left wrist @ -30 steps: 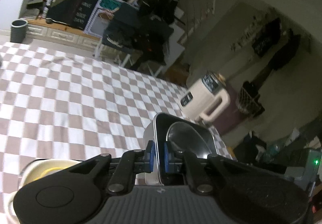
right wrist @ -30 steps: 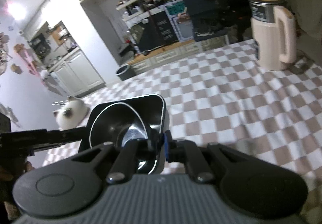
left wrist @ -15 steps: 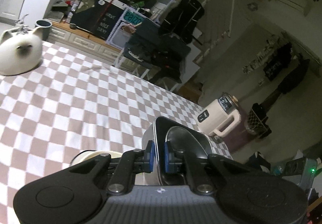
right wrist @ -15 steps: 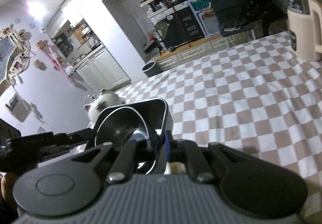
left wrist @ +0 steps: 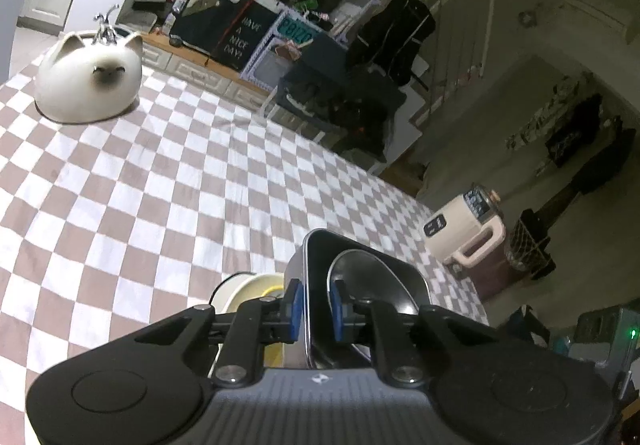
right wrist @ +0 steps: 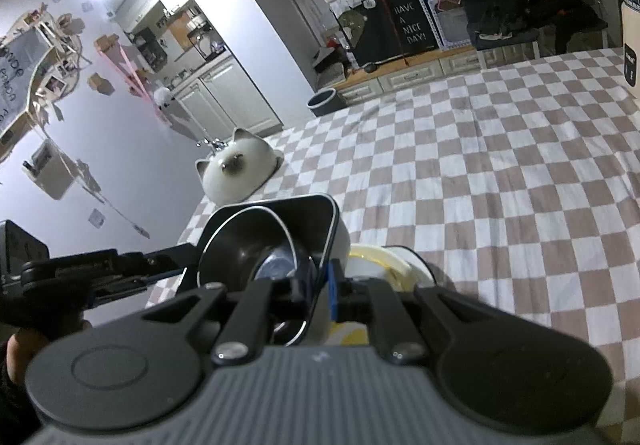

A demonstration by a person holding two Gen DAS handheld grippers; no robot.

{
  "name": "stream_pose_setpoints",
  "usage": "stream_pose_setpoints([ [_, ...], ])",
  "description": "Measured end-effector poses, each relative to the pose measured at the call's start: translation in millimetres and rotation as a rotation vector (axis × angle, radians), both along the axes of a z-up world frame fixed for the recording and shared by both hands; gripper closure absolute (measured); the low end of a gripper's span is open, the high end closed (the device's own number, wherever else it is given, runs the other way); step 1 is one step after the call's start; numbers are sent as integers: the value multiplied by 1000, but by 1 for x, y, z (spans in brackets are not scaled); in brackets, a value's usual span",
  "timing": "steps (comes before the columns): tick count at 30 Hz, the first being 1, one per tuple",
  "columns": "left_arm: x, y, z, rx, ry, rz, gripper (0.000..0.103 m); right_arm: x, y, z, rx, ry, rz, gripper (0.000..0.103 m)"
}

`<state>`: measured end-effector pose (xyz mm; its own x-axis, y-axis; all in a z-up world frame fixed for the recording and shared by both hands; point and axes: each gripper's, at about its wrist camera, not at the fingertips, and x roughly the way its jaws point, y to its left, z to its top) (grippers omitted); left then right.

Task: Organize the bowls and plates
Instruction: 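Carry the steel tray with both grippers over the nested cream bowls, then lower the steel tray into the cream bowl with both grippers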

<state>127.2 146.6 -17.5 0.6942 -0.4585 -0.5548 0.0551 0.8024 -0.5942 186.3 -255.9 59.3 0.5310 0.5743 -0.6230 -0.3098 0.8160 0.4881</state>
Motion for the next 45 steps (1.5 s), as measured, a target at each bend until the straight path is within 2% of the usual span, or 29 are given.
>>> stream_pose_setpoints([
  [8, 13, -15, -14, 56, 62, -48, 87, 0, 0, -9, -52, 46, -26, 92],
  [11, 14, -18, -18, 62, 76, -58, 82, 2, 8, -13, -89, 63, -25, 92],
  [21, 19, -18, -31, 108, 125, -50, 82, 5, 25, -23, -149, 101, -7, 92],
  [45, 29, -29, -45, 161, 166, -72, 81, 13, 37, -33, -239, 140, -5, 91],
])
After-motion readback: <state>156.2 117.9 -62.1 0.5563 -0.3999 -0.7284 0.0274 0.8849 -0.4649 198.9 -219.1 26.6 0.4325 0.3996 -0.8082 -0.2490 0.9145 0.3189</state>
